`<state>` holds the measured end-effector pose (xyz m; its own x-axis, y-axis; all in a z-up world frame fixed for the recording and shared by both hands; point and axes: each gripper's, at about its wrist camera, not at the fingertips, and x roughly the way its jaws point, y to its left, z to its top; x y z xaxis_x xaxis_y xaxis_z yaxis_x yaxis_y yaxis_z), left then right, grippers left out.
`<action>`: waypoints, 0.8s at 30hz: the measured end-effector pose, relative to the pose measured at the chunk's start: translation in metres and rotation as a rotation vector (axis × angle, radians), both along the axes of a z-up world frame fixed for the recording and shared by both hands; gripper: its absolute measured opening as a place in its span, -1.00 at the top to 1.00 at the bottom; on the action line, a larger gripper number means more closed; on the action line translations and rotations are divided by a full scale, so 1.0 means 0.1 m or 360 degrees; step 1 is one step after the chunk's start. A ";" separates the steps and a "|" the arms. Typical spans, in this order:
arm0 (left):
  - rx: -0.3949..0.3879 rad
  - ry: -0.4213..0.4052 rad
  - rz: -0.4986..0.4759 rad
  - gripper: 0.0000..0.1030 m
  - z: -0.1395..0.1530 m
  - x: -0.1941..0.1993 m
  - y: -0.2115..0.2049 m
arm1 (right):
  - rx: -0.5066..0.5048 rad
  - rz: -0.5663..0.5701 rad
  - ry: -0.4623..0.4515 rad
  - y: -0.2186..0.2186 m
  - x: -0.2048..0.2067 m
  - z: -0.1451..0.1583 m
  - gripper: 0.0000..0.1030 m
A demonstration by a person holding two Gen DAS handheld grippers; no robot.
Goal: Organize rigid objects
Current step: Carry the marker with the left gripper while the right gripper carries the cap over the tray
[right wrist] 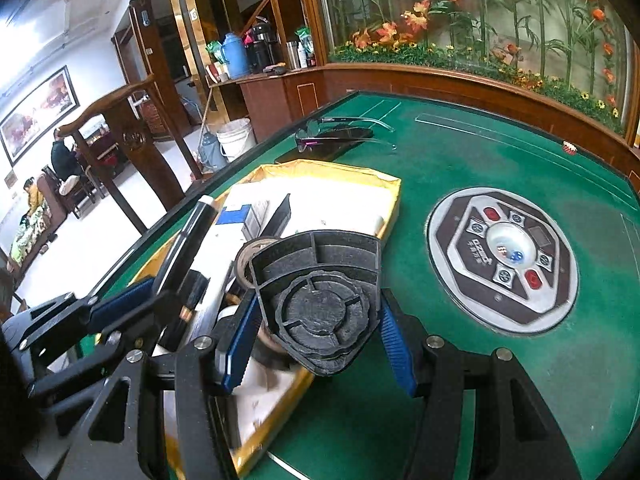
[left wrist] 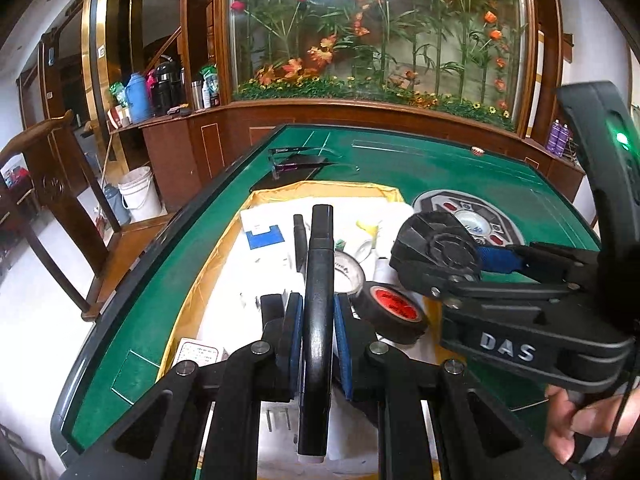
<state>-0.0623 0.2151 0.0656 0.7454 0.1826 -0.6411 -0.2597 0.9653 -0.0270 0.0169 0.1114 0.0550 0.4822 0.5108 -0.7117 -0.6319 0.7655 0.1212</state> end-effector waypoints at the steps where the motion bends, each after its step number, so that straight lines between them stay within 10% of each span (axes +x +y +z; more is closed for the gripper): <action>1: -0.0005 0.0004 0.0002 0.70 -0.02 0.01 0.02 | -0.0013 -0.0008 -0.0005 0.04 0.02 -0.02 -0.11; 24: -0.0082 0.0051 0.0038 0.70 -0.20 0.03 0.18 | -0.0118 0.0005 0.0014 0.66 0.32 -0.16 -0.12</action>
<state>-0.0598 0.2326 0.0455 0.7199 0.1663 -0.6738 -0.2845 0.9563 -0.0679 0.0489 0.1778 0.0388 0.4740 0.4580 -0.7520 -0.6337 0.7704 0.0698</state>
